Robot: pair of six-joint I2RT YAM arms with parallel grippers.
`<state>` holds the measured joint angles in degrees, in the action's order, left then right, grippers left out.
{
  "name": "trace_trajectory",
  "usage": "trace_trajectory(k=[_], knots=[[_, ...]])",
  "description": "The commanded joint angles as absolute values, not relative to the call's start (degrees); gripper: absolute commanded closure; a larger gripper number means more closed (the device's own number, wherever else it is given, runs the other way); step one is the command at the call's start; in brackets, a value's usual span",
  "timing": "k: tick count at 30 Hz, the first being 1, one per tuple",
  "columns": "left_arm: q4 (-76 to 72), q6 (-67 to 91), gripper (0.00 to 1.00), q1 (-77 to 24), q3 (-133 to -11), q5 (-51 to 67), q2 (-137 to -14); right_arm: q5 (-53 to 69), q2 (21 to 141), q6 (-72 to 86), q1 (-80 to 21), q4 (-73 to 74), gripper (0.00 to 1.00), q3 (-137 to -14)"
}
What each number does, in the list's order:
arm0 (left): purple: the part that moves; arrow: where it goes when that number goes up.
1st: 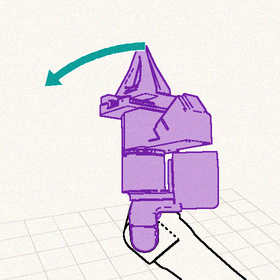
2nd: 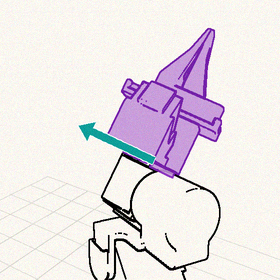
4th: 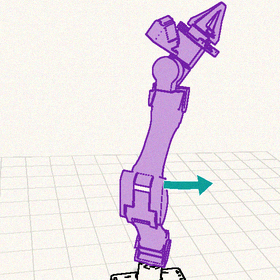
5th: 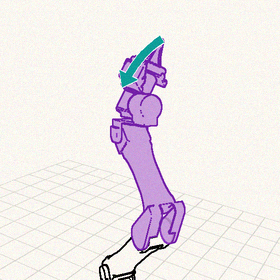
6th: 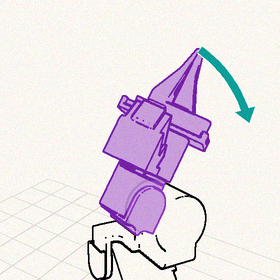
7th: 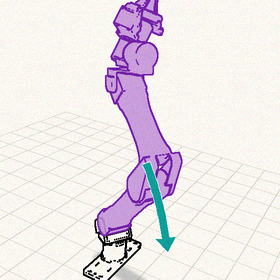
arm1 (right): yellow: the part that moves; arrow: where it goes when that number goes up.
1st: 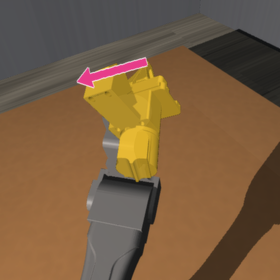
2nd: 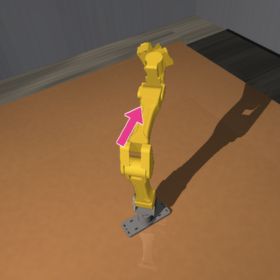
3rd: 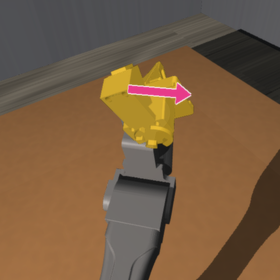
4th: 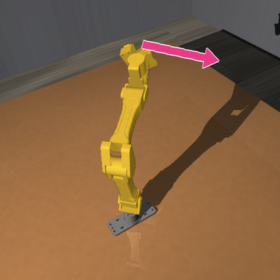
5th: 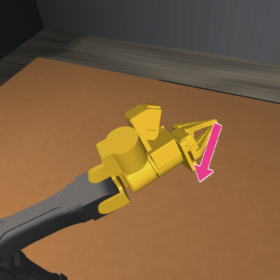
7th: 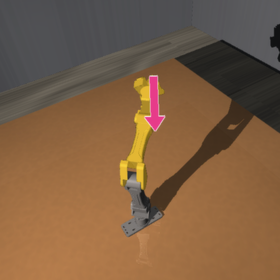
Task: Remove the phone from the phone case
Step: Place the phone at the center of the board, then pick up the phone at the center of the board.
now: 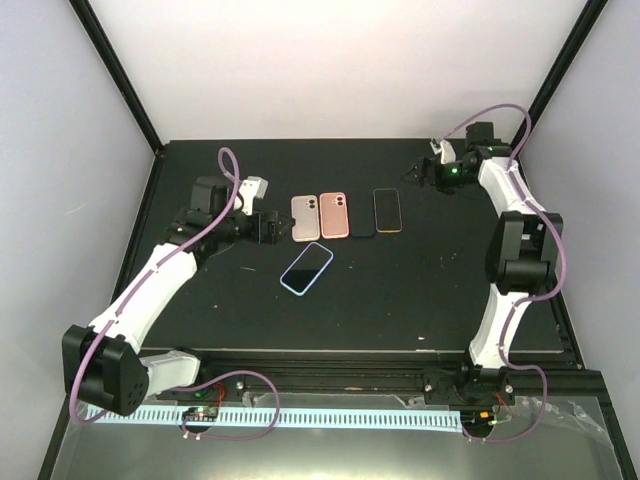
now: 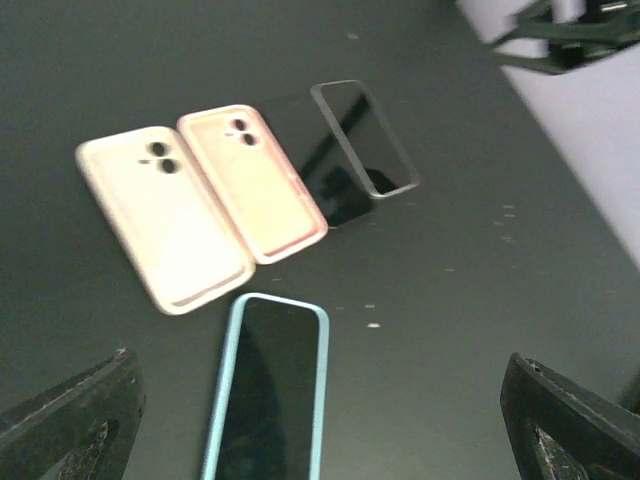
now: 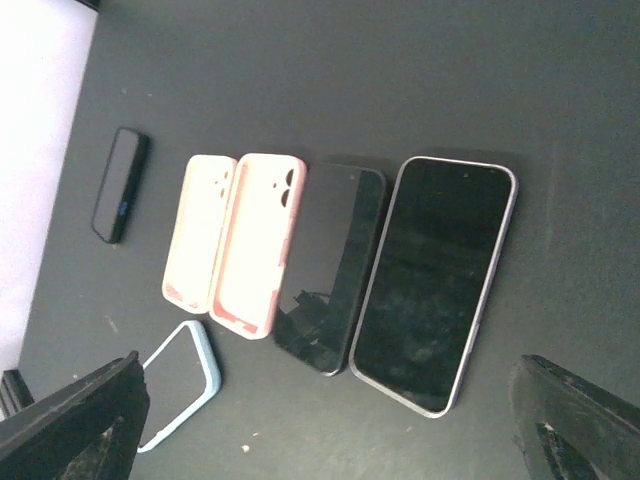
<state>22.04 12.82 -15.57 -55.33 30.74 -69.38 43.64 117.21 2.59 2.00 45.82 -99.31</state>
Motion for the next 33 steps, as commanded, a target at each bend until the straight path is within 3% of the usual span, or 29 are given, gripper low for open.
trace_trajectory(k=[1, 12, 24, 33], knots=[[29.58, 7.61, 0.01, -13.94, -59.57, 18.52, -70.08, 43.15, 109.4, -1.84, 2.04, 48.71, 0.0, -97.15], [37.98, 1.02, 0.01, -8.7, -68.83, 3.73, -85.18, 39.51, 91.97, -9.4, 2.28, 50.45, 0.0, -89.52], [49.53, -3.77, 0.01, 0.47, -90.03, 2.61, -112.97, 41.86, 74.54, -8.56, 2.26, 48.11, 0.0, -76.73], [50.5, -5.21, 0.01, 1.25, -94.16, 2.75, -120.04, 43.08, 69.43, -6.1, 2.28, 45.56, 0.0, -71.99]])
